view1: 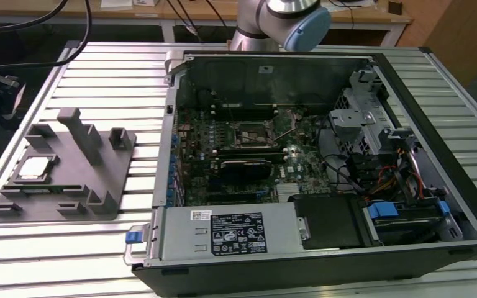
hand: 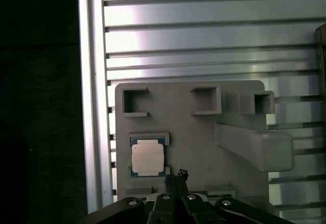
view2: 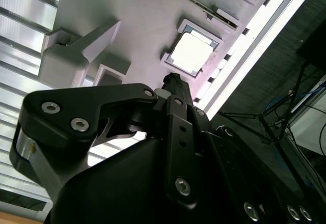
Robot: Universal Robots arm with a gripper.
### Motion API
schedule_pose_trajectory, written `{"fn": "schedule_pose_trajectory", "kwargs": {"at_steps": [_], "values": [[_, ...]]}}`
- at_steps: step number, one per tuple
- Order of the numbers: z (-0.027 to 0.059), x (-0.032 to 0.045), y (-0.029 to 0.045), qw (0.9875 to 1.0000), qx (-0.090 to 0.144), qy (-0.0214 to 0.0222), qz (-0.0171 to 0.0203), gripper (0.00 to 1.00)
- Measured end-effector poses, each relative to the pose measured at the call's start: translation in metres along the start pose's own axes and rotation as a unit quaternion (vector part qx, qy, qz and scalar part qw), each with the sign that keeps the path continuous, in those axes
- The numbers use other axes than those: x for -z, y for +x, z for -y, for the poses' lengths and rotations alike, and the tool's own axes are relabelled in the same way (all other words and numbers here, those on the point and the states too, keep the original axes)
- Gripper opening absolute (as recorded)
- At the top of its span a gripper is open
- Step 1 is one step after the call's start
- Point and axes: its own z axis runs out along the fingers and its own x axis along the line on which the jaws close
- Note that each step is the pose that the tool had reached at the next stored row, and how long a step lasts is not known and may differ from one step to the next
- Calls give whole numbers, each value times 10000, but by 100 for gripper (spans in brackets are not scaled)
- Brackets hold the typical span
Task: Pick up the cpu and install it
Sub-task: 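Pick up the cpu and move it towards the insertion slot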
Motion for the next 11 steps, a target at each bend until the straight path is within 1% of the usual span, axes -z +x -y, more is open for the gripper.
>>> {"fn": "schedule_pose_trajectory", "kwargs": {"at_steps": [9, 11], "values": [[3, -9, 41, 10000, 0, 0, 0, 11], [7, -50, 52, 10000, 0, 0, 0, 11]]}}
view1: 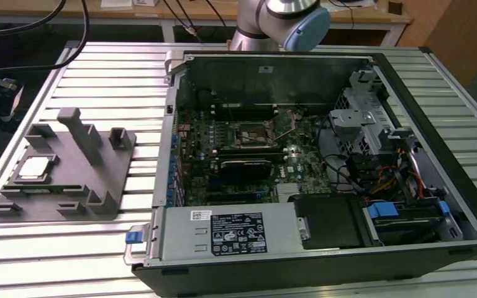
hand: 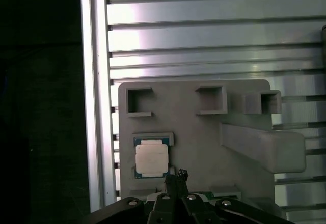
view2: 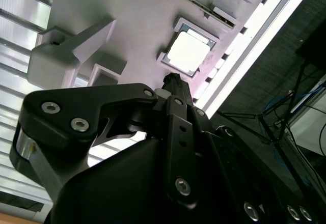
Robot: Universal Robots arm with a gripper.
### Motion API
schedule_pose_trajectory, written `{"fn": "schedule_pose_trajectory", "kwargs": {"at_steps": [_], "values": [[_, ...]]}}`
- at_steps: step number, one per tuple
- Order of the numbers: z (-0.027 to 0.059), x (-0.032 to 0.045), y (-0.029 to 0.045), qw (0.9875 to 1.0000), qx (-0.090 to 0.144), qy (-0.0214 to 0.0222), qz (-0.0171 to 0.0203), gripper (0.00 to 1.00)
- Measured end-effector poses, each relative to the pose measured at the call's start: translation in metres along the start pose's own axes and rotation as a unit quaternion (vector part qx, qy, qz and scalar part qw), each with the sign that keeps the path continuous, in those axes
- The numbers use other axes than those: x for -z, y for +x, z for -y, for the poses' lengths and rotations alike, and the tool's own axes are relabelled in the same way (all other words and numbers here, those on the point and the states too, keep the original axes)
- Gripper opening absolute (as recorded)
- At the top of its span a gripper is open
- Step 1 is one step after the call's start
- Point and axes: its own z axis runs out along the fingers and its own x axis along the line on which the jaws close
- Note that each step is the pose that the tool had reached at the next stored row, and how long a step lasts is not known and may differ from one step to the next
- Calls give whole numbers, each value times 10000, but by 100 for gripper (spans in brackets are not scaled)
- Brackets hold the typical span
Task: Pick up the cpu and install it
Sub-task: 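Pick up the cpu and move it towards the insertion slot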
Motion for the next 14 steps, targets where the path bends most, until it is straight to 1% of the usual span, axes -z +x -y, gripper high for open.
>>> {"fn": "schedule_pose_trajectory", "kwargs": {"at_steps": [4, 14], "values": [[4, -29, 0, 10000, 0, 0, 0, 11], [7, -63, 1, 10000, 0, 0, 0, 11]]}}
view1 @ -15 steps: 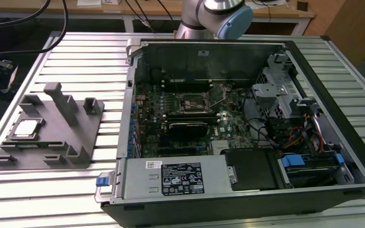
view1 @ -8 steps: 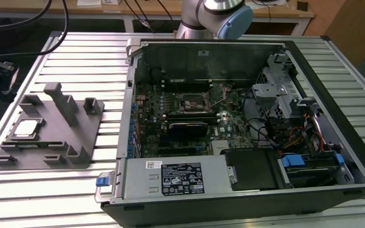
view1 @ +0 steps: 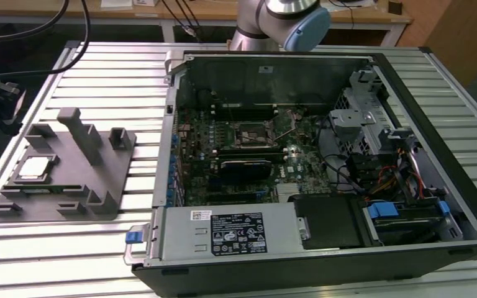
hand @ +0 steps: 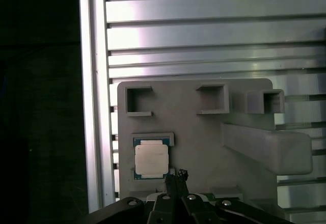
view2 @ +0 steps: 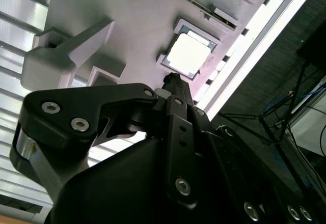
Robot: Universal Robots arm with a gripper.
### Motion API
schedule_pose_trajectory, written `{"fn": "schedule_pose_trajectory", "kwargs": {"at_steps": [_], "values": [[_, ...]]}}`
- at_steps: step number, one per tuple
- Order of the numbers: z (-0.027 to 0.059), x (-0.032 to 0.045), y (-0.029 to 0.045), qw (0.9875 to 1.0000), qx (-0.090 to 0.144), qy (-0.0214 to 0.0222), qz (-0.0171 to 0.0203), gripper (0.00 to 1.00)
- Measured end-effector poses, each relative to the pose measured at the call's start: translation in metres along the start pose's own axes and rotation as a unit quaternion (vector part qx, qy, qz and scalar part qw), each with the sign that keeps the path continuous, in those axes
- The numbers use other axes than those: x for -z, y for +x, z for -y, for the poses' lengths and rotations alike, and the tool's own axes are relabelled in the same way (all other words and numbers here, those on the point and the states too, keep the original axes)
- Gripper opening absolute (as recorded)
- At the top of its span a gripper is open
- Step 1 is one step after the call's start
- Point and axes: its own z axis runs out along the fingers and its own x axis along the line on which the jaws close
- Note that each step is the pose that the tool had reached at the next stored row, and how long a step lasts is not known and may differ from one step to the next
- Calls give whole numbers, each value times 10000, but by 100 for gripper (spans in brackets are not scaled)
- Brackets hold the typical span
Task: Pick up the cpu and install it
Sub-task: 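Pick up the cpu and move it towards the insertion slot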
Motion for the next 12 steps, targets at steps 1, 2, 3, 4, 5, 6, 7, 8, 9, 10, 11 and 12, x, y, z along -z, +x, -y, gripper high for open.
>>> {"fn": "schedule_pose_trajectory", "kwargs": {"at_steps": [1, 2, 3, 4, 5, 6, 7, 8, 9, 10, 11, 12], "values": [[0, -2, 0, 10000, 0, 1, 0, 11], [0, -4, 0, 10000, 0, 1, 0, 11], [1, -7, 0, 10000, 0, 2, 0, 11], [1, -10, 0, 10000, 0, 3, 0, 11], [1, -13, 0, 10000, 0, 3, 1, 11], [2, -17, 0, 10000, 0, 3, 1, 11], [2, -21, 0, 10000, 0, 4, 1, 11], [2, -26, 0, 10000, 0, 4, 1, 11], [3, -34, 1, 10000, 0, 4, 1, 11], [3, -41, 1, 10000, 0, 4, 1, 11], [4, -50, 1, 10000, 0, 4, 1, 11], [4, -59, 2, 10000, 0, 4, 1, 11]]}}
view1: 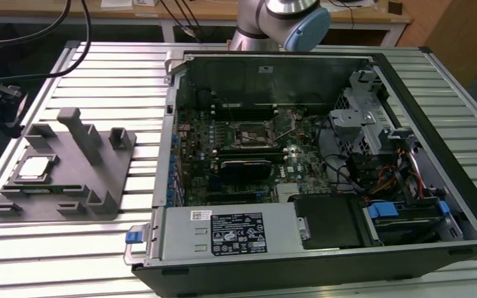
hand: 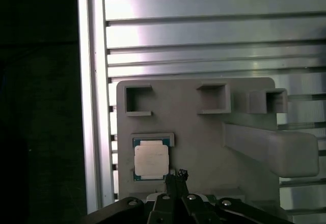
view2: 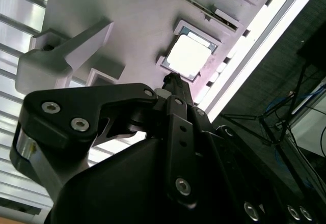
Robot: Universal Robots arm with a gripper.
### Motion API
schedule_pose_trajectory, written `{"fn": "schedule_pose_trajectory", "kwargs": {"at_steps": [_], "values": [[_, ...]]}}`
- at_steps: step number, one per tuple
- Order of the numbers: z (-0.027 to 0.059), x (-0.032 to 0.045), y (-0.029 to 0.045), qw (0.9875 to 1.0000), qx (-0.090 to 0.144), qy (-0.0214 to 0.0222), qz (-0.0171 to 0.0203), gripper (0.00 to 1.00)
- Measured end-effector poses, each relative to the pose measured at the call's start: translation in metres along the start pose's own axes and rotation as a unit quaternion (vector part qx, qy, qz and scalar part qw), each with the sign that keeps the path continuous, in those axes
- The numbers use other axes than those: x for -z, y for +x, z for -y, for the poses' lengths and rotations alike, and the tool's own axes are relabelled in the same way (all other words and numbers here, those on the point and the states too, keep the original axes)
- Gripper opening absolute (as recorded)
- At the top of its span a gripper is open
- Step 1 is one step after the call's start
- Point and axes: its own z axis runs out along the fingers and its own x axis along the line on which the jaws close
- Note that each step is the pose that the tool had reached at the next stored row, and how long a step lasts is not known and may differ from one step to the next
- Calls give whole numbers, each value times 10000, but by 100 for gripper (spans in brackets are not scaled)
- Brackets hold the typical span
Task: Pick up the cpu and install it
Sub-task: 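Pick up the cpu and move it towards the insertion slot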
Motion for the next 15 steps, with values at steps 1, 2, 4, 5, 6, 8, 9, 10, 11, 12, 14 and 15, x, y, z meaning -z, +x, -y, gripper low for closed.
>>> {"fn": "schedule_pose_trajectory", "kwargs": {"at_steps": [1, 2, 4, 5, 6, 8, 9, 10, 11, 12, 14, 15], "values": [[1, -8, 0, 10000, 1, 0, 0, 11], [2, -14, 0, 10000, 0, 0, 0, 11], [3, -27, 0, 10000, 0, 1, 0, 11], [4, -33, 0, 10000, 1, 1, 0, 11], [4, -39, 0, 10000, 1, 1, 0, 11], [5, -47, 0, 10000, 1, 2, -1, 11], [5, -50, 0, 10000, 1, 4, 0, 11], [5, -54, 0, 10000, 1, 6, 0, 11], [5, -57, 1, 10000, 1, 8, 0, 11], [5, -60, 1, 10000, 1, 10, 0, 11], [6, -66, 1, 10000, 1, 11, 1, 11], [6, -68, 1, 10000, 1, 13, 0, 11]]}}
